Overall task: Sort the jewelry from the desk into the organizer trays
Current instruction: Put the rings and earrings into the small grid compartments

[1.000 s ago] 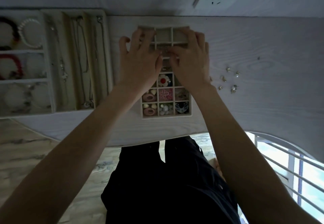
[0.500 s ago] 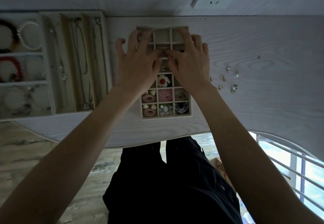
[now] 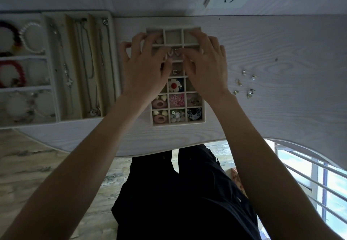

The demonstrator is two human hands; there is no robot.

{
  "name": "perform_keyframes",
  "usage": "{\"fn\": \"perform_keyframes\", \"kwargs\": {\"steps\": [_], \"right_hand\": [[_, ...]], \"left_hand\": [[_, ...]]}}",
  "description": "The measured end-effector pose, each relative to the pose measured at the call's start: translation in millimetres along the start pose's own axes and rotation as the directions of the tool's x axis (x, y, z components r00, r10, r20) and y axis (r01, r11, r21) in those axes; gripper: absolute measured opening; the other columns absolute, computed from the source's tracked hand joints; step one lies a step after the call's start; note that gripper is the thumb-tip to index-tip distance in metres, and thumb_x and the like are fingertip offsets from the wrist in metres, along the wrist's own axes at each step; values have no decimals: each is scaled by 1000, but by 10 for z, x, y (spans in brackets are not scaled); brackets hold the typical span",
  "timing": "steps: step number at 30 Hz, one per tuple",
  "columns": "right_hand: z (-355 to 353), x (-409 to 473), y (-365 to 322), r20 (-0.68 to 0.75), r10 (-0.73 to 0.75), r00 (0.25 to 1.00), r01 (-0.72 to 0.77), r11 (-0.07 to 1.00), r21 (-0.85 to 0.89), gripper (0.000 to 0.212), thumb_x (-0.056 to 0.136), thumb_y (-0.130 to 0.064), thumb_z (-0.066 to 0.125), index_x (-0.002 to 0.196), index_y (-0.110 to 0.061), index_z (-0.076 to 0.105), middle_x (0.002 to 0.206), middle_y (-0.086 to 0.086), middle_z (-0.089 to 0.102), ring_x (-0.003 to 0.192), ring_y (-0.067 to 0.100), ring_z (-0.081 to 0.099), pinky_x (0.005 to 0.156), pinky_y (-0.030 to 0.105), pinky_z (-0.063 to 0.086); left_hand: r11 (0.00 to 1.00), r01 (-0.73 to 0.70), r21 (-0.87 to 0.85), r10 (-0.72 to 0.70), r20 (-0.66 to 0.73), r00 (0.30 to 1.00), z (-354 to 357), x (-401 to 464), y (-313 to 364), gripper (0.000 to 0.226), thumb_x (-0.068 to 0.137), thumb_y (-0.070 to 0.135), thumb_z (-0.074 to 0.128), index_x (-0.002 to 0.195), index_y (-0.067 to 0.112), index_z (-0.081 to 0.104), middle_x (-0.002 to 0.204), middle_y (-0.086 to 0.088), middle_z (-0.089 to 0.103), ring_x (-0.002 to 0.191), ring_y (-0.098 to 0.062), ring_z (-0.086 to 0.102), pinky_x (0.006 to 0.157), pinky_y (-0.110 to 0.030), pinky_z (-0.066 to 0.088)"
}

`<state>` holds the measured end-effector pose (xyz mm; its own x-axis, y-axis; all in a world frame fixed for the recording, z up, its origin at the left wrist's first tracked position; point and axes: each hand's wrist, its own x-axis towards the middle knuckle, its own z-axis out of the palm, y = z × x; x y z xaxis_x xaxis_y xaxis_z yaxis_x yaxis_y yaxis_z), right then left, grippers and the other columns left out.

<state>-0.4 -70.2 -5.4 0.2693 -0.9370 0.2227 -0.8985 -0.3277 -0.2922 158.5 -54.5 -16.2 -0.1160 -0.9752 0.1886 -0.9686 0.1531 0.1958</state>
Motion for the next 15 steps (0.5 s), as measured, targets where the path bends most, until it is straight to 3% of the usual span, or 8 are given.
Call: {"fn": "perform_keyframes", "kwargs": {"steps": [4, 7, 11, 13, 15], "right_hand": [[-207, -160, 117, -66, 140, 988, -126, 976, 180, 20, 90, -15, 52, 97, -12, 71, 94, 1, 70, 88, 19, 64, 84, 34, 44], [-407, -357, 218, -112, 264, 958, -231, 942, 243, 19, 93, -17, 53, 101, -12, 69, 89, -3, 71, 79, 11, 65, 87, 37, 47], [-611, -734, 400, -133, 357, 925, -318, 916, 245, 15, 87, -13, 58, 96, -11, 70, 93, 2, 69, 88, 21, 60, 75, 19, 39], [-654, -957, 580, -51, 445, 894, -429, 884, 186, 17, 82, -12, 61, 95, -12, 71, 101, 6, 65, 95, 27, 56, 75, 15, 33], [-626, -1147, 772, 58, 541, 839, -544, 833, 104, 22, 81, -12, 63, 102, -12, 70, 112, 10, 58, 102, 30, 51, 78, 18, 31]], "left_hand": [[983, 110, -149, -112, -6, 994, -98, -87, 33, 31, 93, 37, 45, 112, 18, 62, 111, -1, 63, 109, -24, 53, 92, -36, 35], [906, 126, -403, -133, 12, 991, -203, -169, 113, 24, 95, 28, 47, 109, 14, 62, 99, 4, 65, 94, -14, 58, 88, -25, 40], [760, 161, -629, -99, 132, 986, -351, -292, 445, 22, 94, 23, 51, 111, 13, 61, 98, 12, 60, 90, -5, 59, 85, -18, 46], [770, 153, -619, -37, 197, 980, -324, -347, 694, 27, 89, 24, 56, 113, 13, 61, 103, 5, 63, 98, -12, 57, 91, -27, 44], [899, 90, -430, 12, 229, 973, -207, -394, 883, 39, 84, 31, 58, 119, 13, 59, 116, -4, 61, 112, -23, 51, 97, -37, 38]]}}
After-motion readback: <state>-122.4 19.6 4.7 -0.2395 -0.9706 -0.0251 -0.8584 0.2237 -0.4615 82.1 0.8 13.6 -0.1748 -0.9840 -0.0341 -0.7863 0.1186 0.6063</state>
